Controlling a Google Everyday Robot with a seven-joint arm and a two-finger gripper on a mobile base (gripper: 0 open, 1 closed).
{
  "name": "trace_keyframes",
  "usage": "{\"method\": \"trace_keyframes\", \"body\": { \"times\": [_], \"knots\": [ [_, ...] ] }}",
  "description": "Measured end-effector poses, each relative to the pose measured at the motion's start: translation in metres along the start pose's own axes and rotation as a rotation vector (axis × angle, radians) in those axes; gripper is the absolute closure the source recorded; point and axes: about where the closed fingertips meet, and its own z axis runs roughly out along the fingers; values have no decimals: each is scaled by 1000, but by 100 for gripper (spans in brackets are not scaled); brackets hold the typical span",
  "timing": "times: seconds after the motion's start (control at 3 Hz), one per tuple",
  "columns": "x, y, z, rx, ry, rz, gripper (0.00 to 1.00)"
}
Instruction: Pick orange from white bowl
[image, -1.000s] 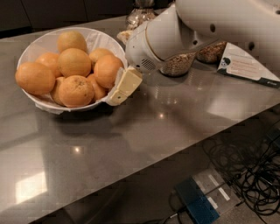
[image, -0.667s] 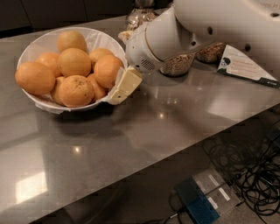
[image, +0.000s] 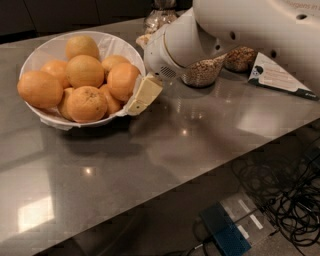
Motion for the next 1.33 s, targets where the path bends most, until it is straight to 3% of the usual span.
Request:
{"method": "trace_keyframes", "body": {
  "times": [0.33, 0.67, 1.33],
  "knots": [
    [1, -3, 2, 7, 8, -5, 23],
    [-1, -3, 7, -2, 1, -7, 18],
    [-4, -5, 24, -27, -7, -1, 17]
  ]
}}
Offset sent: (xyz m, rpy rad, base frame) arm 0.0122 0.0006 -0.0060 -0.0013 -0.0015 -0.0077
